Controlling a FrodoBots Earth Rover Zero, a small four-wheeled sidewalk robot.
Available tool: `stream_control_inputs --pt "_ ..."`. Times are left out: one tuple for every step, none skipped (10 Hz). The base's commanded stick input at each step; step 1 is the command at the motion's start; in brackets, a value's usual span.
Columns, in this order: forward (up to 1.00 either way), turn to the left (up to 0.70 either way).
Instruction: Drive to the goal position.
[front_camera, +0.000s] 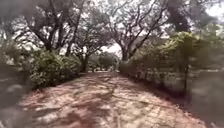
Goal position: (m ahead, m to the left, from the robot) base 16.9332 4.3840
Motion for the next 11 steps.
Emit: stream_control_inputs --pt "0.70 0.24" --pt "0.70 0.08" --pt "0.70 0.03" --pt "0.70 0.00" --pt "0.70 0.00" --pt "0.70 0.00" --pt "0.70 0.00" --pt "0.70 0.00" --pt "0.70 0.00" --pt "0.70 0.00" --pt "0.70 0.00"
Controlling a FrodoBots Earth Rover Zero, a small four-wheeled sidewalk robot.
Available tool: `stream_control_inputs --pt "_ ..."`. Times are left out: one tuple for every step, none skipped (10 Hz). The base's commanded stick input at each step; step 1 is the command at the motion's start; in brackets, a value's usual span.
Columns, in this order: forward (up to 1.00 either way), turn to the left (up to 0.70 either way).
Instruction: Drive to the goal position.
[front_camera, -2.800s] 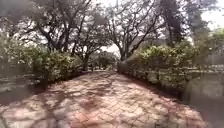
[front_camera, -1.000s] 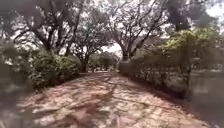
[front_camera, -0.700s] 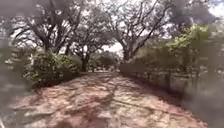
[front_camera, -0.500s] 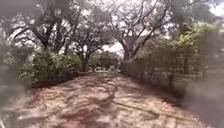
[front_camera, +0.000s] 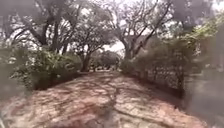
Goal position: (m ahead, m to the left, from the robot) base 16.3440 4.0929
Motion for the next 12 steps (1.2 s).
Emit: stream_control_inputs --pt "0.70 0.00" --pt "0.70 0.00" --pt "0.70 0.00" --pt "0.70 0.00" --pt "0.70 0.00" --pt "0.70 0.00" --pt "0.70 0.00" --pt "0.70 0.00" --pt "0.70 0.00" --pt "0.70 0.00" --pt "0.70 0.00" --pt "0.70 0.00"
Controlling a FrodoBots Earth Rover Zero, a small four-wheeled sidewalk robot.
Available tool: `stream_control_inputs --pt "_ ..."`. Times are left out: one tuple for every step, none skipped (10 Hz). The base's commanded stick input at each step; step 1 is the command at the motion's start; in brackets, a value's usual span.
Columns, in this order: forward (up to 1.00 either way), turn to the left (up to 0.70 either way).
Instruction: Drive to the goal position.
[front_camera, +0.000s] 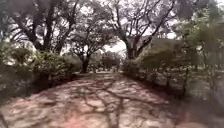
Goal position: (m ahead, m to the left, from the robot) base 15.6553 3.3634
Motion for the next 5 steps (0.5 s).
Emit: stream_control_inputs --pt "0.70 0.00" --pt "0.70 0.00" --pt "0.70 0.00" --pt "0.70 0.02" --pt "0.70 0.20"
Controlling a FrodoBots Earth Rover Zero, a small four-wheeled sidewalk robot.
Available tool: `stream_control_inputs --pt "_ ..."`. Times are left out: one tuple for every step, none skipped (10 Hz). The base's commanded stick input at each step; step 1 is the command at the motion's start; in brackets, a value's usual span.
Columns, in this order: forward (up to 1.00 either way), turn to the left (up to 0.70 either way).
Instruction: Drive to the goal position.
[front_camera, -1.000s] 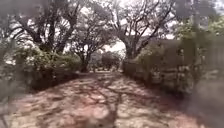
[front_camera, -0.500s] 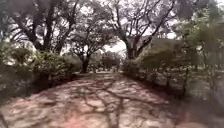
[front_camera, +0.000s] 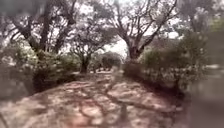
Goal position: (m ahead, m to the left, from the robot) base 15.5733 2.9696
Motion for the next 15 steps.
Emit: stream_control_inputs --pt "0.70 0.29" --pt "0.70 0.16" --pt "0.70 0.04" --pt "0.70 0.00" --pt "0.70 0.00" --pt "0.70 0.00" --pt "0.70 0.00" --pt "0.70 0.00" --pt "0.70 0.00" --pt "0.70 0.00" --pt "0.70 0.00" --pt "0.70 0.00" --pt "0.70 0.00" --pt "0.70 0.00" --pt "0.70 0.00"
